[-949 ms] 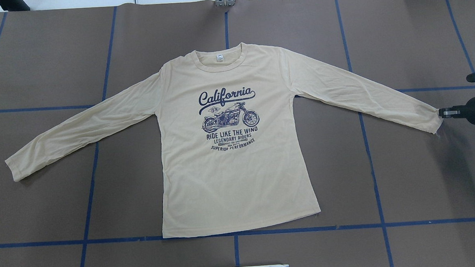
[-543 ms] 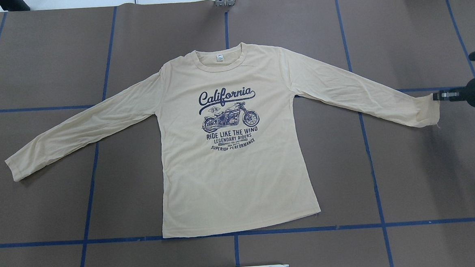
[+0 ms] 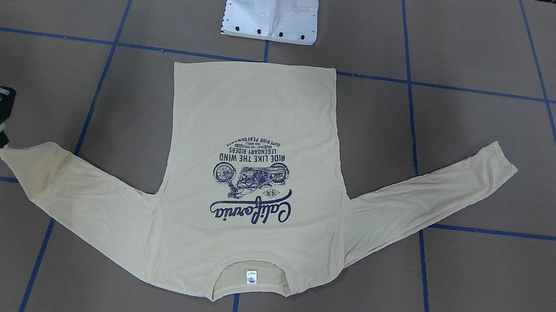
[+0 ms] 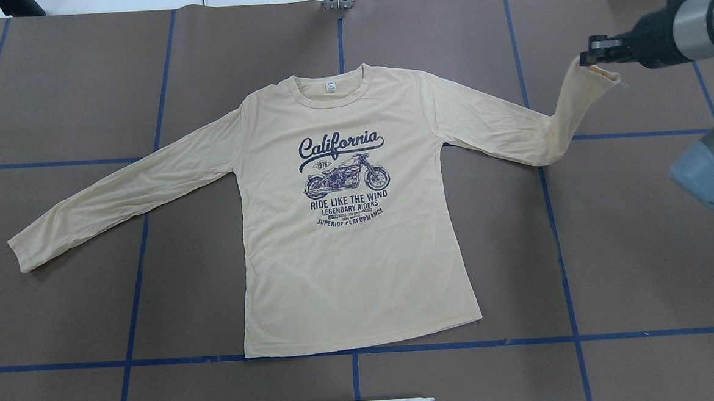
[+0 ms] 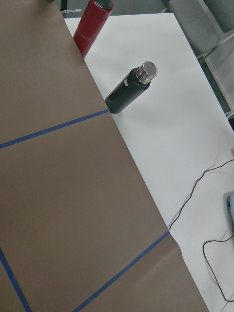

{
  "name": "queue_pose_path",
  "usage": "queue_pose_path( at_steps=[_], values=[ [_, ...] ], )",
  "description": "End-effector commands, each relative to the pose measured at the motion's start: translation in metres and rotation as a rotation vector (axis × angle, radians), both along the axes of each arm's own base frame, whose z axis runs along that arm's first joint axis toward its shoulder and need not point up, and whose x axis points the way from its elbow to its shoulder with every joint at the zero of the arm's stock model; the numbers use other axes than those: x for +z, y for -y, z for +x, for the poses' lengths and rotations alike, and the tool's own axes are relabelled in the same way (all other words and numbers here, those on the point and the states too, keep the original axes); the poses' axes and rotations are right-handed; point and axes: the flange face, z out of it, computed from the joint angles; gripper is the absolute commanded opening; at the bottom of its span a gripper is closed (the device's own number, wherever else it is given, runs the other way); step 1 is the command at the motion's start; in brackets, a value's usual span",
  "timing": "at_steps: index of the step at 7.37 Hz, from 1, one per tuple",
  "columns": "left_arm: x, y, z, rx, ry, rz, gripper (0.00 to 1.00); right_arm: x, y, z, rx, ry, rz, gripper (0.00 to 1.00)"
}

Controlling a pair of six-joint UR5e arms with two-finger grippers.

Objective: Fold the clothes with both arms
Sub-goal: 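Lift the sleeve and fold it across the shirt body with the right gripper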

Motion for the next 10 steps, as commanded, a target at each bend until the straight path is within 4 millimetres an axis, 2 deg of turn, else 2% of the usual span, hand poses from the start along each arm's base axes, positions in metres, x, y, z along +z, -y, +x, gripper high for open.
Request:
queue_pose_path(
  at_steps=[1,2,3,4,5,6,8,9,10],
  values=[
    [0.005,0.001,0.0,-0.001,0.0,-0.01,1.0,-0.13,0.0,-0.114,0.092,-0.056,-0.016,0.0],
    [0.005,0.002,0.0,-0.001,0.0,-0.011,1.0,-0.171,0.001,-0.163,0.153,-0.025,-0.045,0.0],
    [0.006,0.001,0.0,-0.001,0.0,-0.013,1.0,-0.212,0.014,-0.219,0.219,-0.024,-0.05,0.0],
    [0.007,0.001,0.0,-0.001,0.0,-0.016,1.0,-0.257,0.039,-0.279,0.259,-0.041,-0.086,0.0],
    [0.008,0.002,0.0,-0.001,0.0,-0.017,1.0,-0.299,0.052,-0.327,0.28,-0.055,-0.124,0.0],
    [0.008,0.002,0.0,-0.002,-0.002,-0.022,1.0,-0.326,0.046,-0.362,0.299,-0.072,-0.126,0.0],
    [0.008,0.002,0.0,-0.003,-0.003,-0.023,1.0,-0.352,0.027,-0.4,0.284,-0.099,-0.121,0.0],
    [0.01,0.003,0.0,-0.004,-0.003,-0.029,1.0,-0.374,0.025,-0.419,0.302,-0.107,-0.144,0.0],
    [0.013,0.004,0.0,-0.004,-0.003,-0.033,1.0,-0.386,0.016,-0.429,0.291,-0.101,-0.147,0.0]
  ],
)
